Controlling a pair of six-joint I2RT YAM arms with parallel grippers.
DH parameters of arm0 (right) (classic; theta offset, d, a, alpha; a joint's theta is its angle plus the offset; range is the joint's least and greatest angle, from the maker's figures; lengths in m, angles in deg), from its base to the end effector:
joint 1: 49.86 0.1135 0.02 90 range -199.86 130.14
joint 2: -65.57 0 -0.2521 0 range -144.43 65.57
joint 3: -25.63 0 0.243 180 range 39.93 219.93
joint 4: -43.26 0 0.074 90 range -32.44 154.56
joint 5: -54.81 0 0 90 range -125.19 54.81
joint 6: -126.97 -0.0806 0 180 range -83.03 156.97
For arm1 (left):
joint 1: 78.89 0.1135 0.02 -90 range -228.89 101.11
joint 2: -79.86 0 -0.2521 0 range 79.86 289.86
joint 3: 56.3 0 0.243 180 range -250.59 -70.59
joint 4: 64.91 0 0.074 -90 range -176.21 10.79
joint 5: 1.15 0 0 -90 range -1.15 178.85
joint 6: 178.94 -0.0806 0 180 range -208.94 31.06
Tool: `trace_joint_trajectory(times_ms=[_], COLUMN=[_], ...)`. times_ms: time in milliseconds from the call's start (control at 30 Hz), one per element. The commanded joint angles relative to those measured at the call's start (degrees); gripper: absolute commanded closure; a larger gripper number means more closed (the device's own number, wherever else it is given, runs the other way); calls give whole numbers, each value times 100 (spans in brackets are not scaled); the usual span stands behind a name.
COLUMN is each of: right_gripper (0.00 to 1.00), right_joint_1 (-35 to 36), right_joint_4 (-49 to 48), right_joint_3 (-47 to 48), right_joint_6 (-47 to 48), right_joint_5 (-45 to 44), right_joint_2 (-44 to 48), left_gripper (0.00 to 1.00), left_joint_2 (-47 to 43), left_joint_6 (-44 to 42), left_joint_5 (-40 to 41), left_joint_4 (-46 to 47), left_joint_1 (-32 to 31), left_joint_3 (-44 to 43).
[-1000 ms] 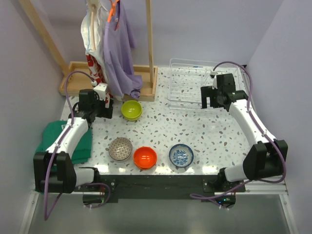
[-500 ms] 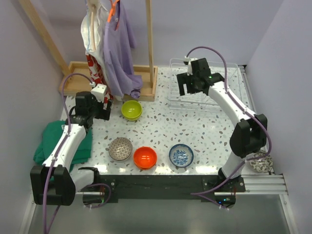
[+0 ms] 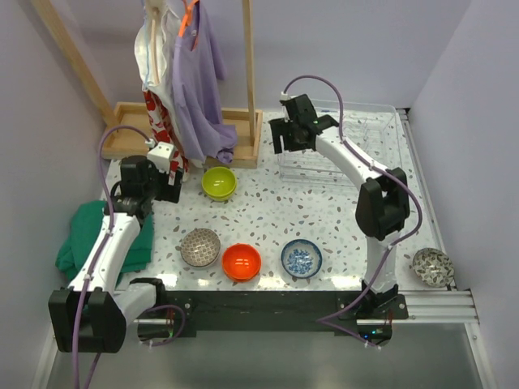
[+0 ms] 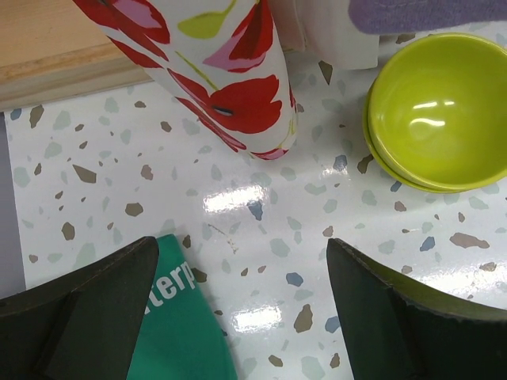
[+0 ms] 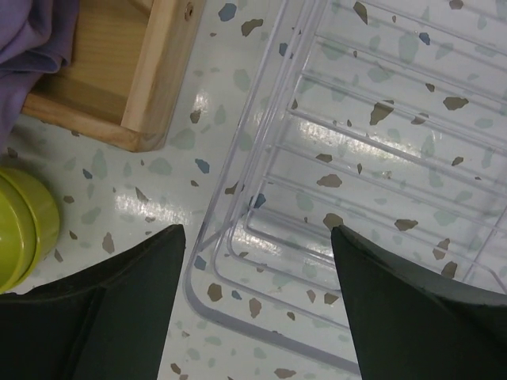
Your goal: Load the bowls into the dish rack
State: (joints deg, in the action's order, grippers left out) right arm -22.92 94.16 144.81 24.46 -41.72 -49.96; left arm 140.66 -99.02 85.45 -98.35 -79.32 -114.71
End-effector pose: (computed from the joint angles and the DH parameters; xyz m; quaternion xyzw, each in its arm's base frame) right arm 0.4283 0.2074 0.2433 -0.0962 0.9249 0.0729 0.3604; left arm 0.2650 -0.0068 0.2330 0.0950 0.8850 0.0120 0.4557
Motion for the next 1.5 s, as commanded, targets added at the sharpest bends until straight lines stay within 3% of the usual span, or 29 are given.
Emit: trace_joint_trajectory(times_ms=[0,367,533,767,1133,1367,1467], right_gripper=[25,36,51,60,71,71,78], right_joint_1=[13,31,40,66,119,136,171], right_joint_4=[-162,-197,-188,-188,-136,-109,-109], right_joint_3=[454,498,489,472,446,507,533], right_joint_6=[-216,-225,-216,-190,-102,-58,-32], right_joint_5=[-147,-130,-130,-103,-112,-191,-244], right_joint_2=[-162,-409,-444,-497,-594,-708,-700], left_gripper=[8,9,9,9,9,10,10], left_joint_2=[-129,-138,-156,-138,-164,-164,-191], left_joint_6=[-11,147,174,235,279,297,323], left_joint_5=[-143,-319,-381,-460,-504,-521,-548], left_joint_4=[50,94,85,121,164,226,200], left_joint_1=[208,377,421,456,465,491,517], left_joint_3=[52,149,158,202,237,219,228])
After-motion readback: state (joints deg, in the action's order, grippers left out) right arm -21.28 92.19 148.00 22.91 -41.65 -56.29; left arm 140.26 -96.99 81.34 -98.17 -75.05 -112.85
